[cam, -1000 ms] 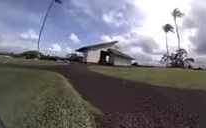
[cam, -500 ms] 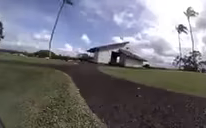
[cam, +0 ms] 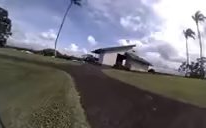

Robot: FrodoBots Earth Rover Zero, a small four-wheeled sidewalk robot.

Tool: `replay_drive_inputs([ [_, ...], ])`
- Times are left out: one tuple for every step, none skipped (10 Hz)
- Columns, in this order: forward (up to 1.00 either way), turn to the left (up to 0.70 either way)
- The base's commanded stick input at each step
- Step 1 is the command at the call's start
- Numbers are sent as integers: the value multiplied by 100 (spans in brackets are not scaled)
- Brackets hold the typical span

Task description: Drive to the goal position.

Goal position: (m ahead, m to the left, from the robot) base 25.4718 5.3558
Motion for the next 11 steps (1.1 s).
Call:
replay_drive_inputs([
  [85, 0],
  [85, 0],
  [85, 0],
  [85, 0],
  [85, 0],
  [85, 0],
  [85, 0],
  [85, 0],
  [85, 0],
  [85, 0],
  [85, 0],
])
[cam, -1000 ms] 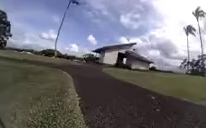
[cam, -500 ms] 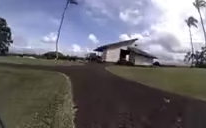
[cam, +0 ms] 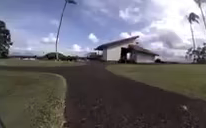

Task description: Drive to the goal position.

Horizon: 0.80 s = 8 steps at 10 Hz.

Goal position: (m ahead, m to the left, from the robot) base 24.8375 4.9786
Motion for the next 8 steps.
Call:
replay_drive_inputs([
  [85, 0],
  [85, 0],
  [85, 0],
  [85, 0],
  [85, 0],
  [85, 0],
  [85, 0],
  [85, 0],
])
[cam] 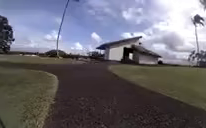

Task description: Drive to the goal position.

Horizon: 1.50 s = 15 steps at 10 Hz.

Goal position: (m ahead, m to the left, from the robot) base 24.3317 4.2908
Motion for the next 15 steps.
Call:
replay_drive_inputs([
  [85, 0],
  [85, 0],
  [85, 0],
  [85, 0],
  [85, 0],
  [85, 0],
  [85, 0],
  [85, 0],
  [85, 0],
  [85, 0],
  [85, 0],
  [85, 0],
  [85, 0],
  [85, 0],
  [85, 0],
])
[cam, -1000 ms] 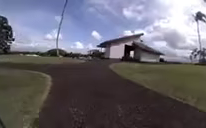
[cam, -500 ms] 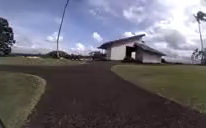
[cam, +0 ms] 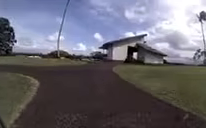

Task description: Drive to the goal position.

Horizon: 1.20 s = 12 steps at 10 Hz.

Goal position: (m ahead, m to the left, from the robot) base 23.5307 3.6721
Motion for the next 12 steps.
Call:
replay_drive_inputs([
  [85, 0],
  [85, 0],
  [85, 0],
  [85, 0],
  [85, 0],
  [85, 0],
  [85, 0],
  [85, 0],
  [85, 0],
  [85, 0],
  [85, 0],
  [85, 0],
])
